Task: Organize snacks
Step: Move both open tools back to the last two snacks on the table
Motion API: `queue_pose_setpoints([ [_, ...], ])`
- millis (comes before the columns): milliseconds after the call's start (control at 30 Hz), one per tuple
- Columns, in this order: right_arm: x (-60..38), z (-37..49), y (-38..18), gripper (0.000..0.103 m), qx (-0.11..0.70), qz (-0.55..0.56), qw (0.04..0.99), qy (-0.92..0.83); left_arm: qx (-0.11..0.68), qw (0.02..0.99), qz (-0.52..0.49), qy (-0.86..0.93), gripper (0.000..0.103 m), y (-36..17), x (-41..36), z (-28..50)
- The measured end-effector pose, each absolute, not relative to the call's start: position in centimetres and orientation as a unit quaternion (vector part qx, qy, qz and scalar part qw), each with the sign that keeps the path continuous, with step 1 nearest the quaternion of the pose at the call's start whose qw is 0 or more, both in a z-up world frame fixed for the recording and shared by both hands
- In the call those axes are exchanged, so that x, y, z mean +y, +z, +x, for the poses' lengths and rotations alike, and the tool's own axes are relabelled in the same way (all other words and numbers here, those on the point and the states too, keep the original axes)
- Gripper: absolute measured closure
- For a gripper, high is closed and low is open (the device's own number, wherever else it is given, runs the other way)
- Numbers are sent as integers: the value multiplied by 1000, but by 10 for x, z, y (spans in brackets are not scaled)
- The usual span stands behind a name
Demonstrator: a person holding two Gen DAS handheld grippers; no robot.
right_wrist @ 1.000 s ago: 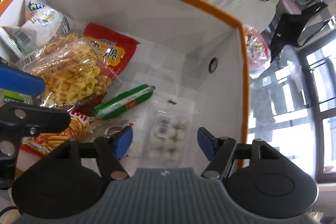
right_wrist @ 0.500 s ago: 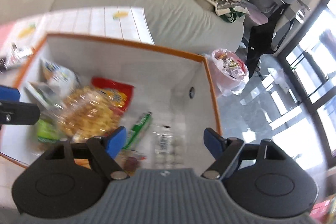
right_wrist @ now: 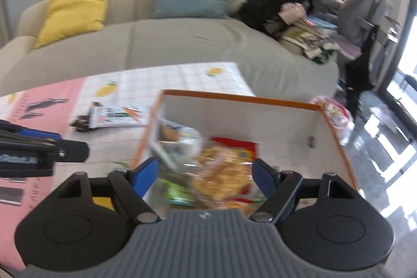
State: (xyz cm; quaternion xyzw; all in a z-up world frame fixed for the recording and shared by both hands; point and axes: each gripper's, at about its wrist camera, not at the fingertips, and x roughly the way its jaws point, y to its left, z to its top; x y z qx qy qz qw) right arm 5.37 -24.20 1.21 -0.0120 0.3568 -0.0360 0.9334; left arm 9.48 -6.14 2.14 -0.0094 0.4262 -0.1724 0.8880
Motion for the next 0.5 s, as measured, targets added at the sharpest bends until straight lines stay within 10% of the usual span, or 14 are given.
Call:
queue_pose_setpoints([
  [500,-137,84,-8,34,338,-82,935,73,443,888,-64,-111,50,-16,39,104],
])
